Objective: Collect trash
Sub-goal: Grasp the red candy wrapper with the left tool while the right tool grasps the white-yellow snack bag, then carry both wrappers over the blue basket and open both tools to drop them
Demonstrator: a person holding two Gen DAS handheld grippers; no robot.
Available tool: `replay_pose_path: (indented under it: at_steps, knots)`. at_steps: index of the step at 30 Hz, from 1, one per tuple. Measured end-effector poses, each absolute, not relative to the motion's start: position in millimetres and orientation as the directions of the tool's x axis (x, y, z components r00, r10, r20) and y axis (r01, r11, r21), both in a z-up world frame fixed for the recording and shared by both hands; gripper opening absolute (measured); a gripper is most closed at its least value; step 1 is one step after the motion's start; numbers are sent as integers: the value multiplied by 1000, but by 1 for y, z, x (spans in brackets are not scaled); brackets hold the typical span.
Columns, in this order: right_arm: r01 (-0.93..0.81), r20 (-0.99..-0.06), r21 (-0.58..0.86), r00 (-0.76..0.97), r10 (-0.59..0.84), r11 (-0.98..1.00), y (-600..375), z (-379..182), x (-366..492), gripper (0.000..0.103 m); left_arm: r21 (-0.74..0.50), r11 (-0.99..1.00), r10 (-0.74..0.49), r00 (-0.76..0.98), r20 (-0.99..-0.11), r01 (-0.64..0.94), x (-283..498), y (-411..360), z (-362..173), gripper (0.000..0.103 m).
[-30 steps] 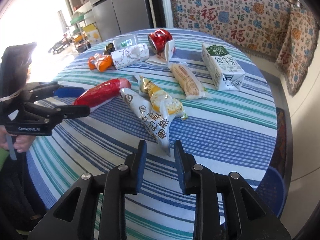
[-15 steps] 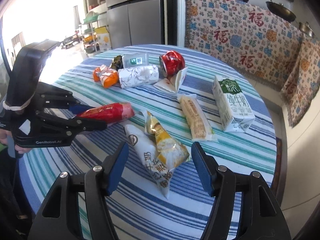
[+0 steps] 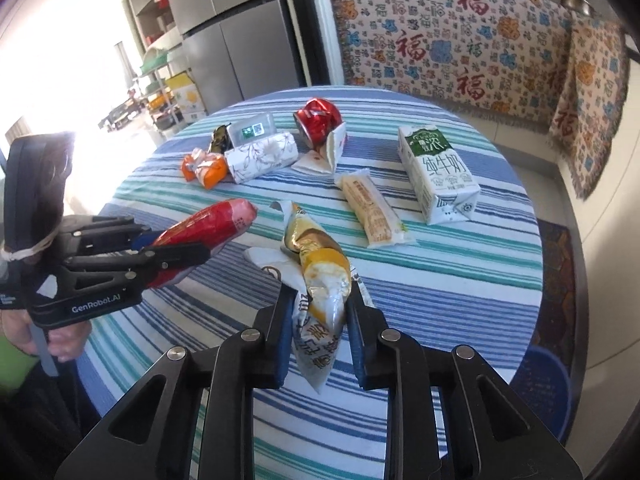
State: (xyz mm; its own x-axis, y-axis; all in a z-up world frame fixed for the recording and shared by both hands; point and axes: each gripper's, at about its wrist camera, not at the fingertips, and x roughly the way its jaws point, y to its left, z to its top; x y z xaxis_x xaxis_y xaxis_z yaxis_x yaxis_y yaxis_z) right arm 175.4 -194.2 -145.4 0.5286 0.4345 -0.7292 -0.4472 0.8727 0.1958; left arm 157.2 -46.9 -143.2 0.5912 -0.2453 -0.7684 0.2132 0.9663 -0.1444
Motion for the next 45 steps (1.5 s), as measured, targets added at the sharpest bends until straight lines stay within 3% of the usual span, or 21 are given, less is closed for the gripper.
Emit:
replay_pose_path:
  at_steps: [15,28,45]
  knots:
    - [-175,-707,239,643,294,955,-297,-131,153,24,-190,958,-283,606,-744,215,156,-126,-124,12]
    - [148,-756,198,652,55,969,-427,-144,123,24,-240,889,-423,499,-756,390,167,-254,-127,12]
    - [330,-834,233,552,13,915,-507,-182,119,24,-253,838,-454,363,-814,483,194,-359,-182,12]
